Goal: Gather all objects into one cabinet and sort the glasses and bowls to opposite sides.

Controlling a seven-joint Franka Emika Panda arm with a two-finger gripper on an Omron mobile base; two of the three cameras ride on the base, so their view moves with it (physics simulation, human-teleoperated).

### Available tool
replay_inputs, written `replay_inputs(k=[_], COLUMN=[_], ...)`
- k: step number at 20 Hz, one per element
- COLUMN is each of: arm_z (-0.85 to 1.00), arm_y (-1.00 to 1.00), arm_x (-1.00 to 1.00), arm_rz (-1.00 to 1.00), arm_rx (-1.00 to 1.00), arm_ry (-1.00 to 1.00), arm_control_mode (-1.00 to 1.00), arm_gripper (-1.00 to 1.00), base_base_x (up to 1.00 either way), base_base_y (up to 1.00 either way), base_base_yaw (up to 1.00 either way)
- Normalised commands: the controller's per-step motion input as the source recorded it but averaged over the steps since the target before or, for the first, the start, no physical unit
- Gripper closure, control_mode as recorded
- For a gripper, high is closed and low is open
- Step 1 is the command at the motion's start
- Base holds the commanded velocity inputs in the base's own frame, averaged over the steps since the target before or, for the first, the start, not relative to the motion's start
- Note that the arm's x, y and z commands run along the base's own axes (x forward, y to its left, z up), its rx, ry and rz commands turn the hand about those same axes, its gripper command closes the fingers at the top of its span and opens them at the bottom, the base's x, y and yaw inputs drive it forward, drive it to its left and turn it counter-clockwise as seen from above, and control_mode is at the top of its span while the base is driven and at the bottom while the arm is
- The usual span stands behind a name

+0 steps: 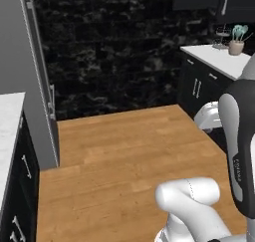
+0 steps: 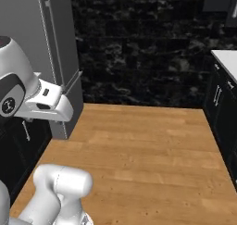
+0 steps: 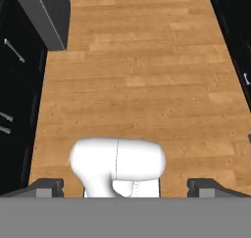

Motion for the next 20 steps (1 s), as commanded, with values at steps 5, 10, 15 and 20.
replay_inputs(k=[5, 10, 15, 20], arm_z=[0.00, 0.00, 0.00, 0.00], arm_y=[0.00, 0.00, 0.00, 0.00], arm_x=[0.00, 0.00, 0.00, 0.00], arm_rz=[0.00, 0.00, 0.00, 0.00], arm_rx=[0.00, 0.00, 0.00, 0.00], arm_ry=[0.00, 0.00, 0.00, 0.00], arm_control_mode=[1.00, 1.00, 1.00, 1.00], arm_gripper=[-1.00, -1.00, -1.00, -1.00], base_base_x=[1.00, 1.00, 1.00, 1.00], base_base_y=[0.00, 0.00, 0.02, 0.01], base_base_yaw=[-0.04, -0.01, -0.01, -0.01])
